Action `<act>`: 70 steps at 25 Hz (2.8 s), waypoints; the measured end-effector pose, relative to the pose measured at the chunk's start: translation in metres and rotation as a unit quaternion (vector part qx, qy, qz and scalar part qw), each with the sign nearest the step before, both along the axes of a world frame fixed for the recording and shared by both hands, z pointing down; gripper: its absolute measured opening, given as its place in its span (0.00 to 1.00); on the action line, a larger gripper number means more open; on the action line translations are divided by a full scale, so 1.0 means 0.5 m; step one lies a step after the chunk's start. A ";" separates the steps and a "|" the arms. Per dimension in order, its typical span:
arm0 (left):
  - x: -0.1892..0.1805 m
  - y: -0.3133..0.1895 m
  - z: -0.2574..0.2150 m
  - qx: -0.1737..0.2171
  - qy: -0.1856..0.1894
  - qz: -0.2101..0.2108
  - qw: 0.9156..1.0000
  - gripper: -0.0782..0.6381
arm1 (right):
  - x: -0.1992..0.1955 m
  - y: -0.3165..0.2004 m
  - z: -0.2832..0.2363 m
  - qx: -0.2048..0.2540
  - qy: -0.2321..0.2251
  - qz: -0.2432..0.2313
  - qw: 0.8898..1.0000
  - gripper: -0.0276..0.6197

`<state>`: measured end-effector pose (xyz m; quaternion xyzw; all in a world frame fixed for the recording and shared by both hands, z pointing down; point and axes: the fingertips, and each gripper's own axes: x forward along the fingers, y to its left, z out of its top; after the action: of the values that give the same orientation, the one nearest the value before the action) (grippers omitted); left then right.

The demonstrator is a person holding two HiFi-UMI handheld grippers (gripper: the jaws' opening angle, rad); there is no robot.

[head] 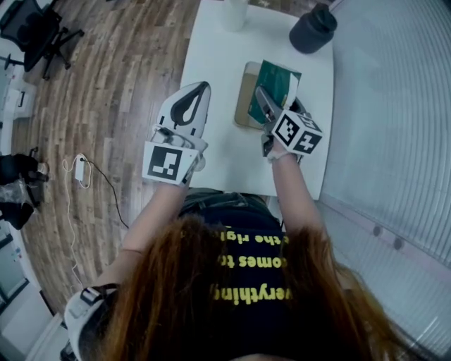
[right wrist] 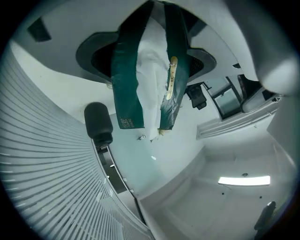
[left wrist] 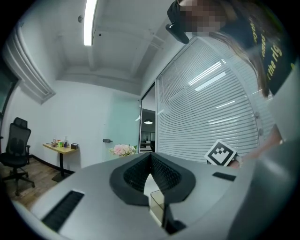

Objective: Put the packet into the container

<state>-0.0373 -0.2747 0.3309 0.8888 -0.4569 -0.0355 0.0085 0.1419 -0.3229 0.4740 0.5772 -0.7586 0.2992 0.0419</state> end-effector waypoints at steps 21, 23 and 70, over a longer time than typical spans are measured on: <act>-0.035 -0.025 0.047 -0.031 0.024 -0.011 0.999 0.11 | 0.001 -0.058 0.169 -0.135 0.108 0.021 0.985 0.65; -0.045 -0.025 0.043 -0.033 0.023 -0.013 0.999 0.11 | -0.007 -0.055 0.170 -0.144 0.123 0.020 0.982 0.65; -0.044 0.014 0.028 -0.028 0.024 -0.001 0.999 0.11 | -0.053 -0.004 0.128 -0.086 0.146 -0.018 0.985 0.23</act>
<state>-0.0591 -0.2676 0.3447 0.8867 -0.4582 -0.0437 0.0447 0.1152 -0.3251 0.5382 0.5954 -0.7259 0.2752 0.2069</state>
